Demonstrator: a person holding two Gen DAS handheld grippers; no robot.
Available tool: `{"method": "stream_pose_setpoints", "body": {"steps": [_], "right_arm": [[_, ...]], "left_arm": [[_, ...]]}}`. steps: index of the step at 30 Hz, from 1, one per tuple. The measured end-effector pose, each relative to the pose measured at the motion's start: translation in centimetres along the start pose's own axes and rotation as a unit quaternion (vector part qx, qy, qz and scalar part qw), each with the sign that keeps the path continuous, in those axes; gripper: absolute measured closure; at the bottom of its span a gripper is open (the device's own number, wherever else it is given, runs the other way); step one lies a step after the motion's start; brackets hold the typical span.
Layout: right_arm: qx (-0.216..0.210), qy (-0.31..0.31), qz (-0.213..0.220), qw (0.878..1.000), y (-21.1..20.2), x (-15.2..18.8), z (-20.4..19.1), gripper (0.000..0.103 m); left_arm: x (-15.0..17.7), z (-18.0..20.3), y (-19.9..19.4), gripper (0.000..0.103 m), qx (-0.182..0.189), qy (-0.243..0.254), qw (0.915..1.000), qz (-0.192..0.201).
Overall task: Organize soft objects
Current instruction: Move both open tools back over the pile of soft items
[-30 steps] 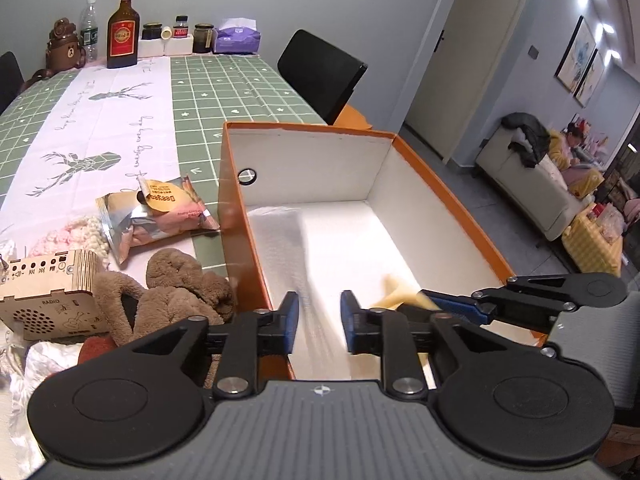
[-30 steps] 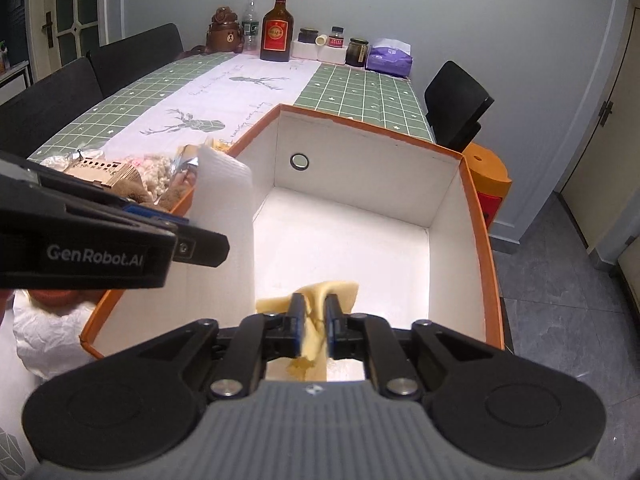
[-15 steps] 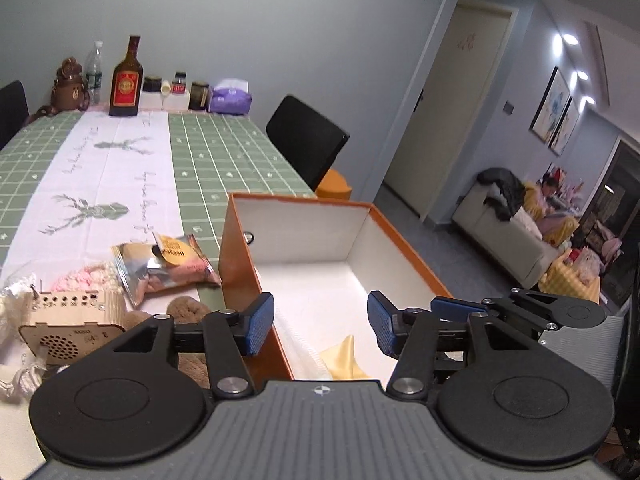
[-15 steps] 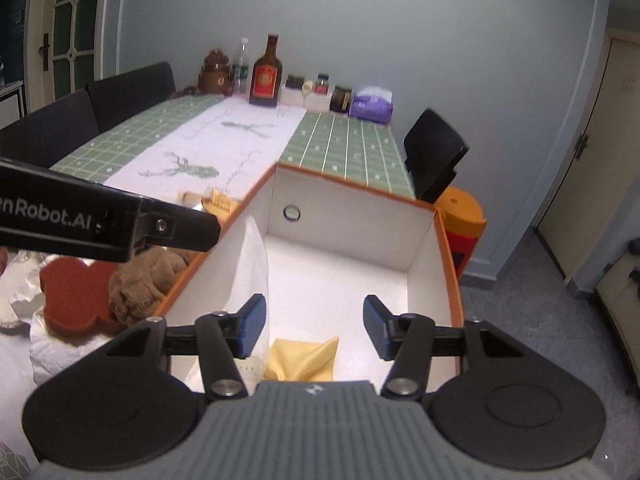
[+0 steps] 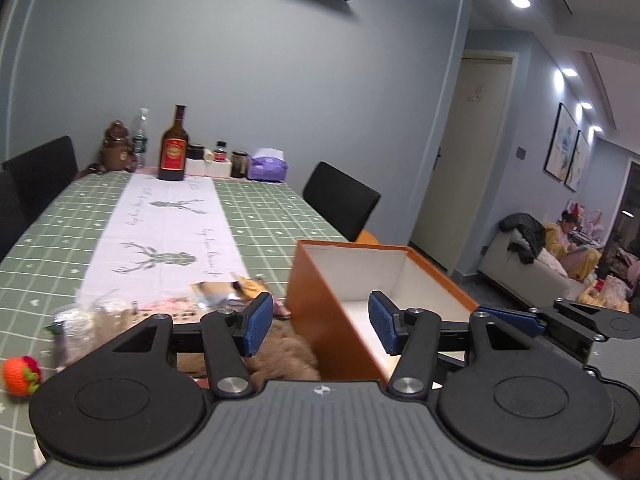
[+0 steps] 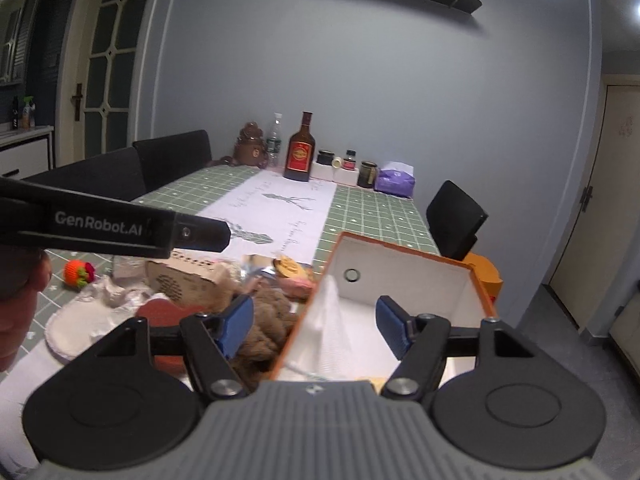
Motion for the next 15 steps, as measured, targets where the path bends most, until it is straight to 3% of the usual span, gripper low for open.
{"method": "stream_pose_setpoints", "body": {"steps": [9,15], "right_arm": [[-0.006,0.034,0.031,0.999,-0.7,2.5,-5.1,0.033],[-0.021,0.061,0.016,0.998,0.0,4.7,-8.0,0.032]], "left_arm": [[4.3,-3.9,-2.8,0.039,-0.044,-0.004,0.999,-0.011],[7.3,-7.3,-4.6,0.039,-0.062,-0.044,0.9969,-0.022]]}}
Point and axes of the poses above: each gripper's, at about its wrist camera, not at the fingertips, and y roughly the way its jaws point, z to its right, x to its underside, the point moved 2 cm from there along y, roughly the way its jaws point, and after that the axes turned 3 degrees about -y, right-handed, at the moved point
